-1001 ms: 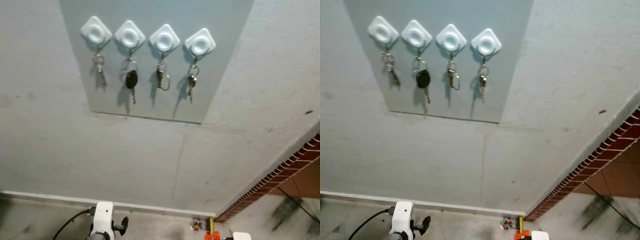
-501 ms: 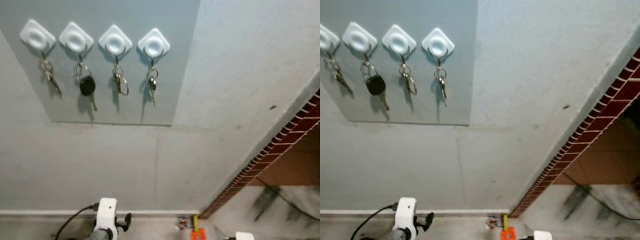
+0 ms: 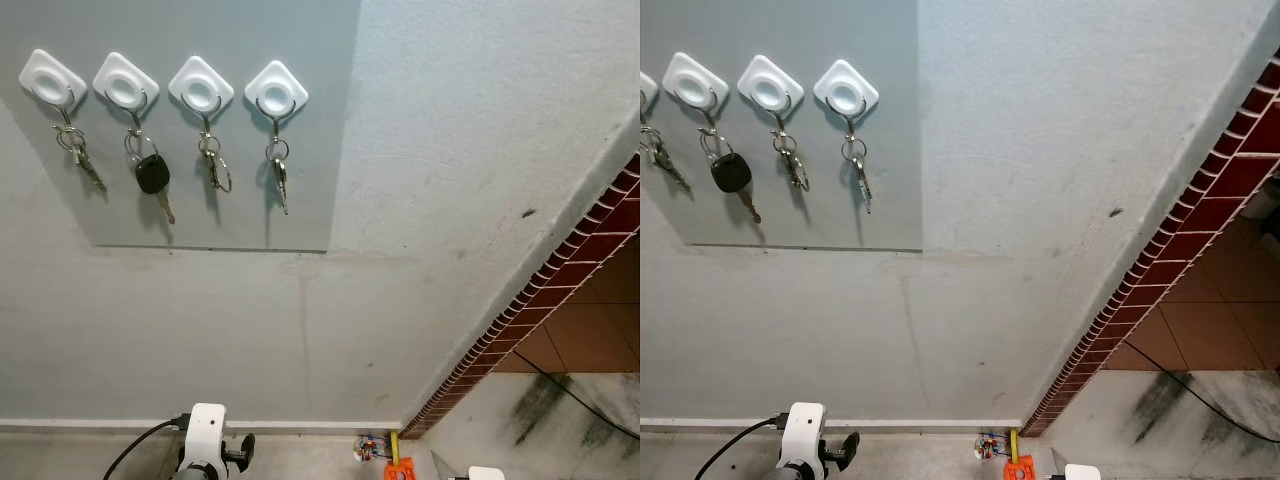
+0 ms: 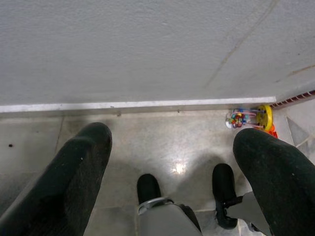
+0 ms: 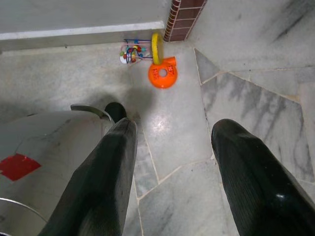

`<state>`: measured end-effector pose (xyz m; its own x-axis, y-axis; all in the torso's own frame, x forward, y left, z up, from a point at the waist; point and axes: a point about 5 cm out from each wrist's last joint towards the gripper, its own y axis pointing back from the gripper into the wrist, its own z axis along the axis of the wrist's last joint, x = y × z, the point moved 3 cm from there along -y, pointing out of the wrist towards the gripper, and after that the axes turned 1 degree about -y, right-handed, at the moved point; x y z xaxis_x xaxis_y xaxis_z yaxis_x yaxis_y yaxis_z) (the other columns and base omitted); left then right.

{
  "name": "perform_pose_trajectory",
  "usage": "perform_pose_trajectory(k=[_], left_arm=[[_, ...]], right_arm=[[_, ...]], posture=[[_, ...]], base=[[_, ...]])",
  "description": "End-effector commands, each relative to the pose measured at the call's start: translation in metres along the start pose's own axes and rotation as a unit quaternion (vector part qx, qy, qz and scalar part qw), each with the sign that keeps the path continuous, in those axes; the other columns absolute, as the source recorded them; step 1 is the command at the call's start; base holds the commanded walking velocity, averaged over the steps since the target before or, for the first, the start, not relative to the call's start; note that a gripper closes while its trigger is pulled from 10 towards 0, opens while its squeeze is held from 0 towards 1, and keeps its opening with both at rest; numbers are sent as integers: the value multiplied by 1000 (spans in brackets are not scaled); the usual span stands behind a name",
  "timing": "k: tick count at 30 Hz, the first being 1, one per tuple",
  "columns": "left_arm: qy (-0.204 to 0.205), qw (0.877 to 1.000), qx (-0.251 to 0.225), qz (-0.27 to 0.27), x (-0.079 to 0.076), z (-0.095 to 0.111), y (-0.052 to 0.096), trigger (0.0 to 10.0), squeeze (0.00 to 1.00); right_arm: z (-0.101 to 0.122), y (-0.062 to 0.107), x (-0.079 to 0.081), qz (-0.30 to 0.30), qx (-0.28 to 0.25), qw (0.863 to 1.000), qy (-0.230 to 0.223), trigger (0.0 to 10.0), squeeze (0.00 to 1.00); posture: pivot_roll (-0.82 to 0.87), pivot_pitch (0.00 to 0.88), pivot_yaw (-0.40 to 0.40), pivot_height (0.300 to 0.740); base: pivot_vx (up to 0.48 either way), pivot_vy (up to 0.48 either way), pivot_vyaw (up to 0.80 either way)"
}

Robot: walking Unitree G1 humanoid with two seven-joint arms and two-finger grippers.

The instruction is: Hang keys on a hook

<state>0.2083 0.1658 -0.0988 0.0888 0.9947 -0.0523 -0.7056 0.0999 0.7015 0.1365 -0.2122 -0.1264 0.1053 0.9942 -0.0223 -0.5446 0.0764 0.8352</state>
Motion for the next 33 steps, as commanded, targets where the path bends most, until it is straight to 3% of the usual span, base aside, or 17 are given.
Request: perform_pose_trajectory(k=[1,6,17,33], left_arm=[[-5,1000,6,0,0,-3,1,10000,0],[-6,1000,5,-1,0,-2,0,10000,0],[-12,1000,4,-5,-1,-1,0,10000,0],[-12,1000,3,-7,-2,-1,0,10000,0]], right_arm=[[-6,1,-3,-5,13,1000,-9,10000,0],[-7,1,-3,-5,13,1000,-9,10000,0],[-7,2,0,-4,11,1000,-7,10000,0],[-2,0,2,-1,3,1000,-5,10000,0]], posture=[[4,72,-17,740],[4,72,-17,740],[3,70,-17,740],[5,65,-16,740]], base=[[0,0,-419],[0,0,-663],[0,0,0],[0,-271,0]])
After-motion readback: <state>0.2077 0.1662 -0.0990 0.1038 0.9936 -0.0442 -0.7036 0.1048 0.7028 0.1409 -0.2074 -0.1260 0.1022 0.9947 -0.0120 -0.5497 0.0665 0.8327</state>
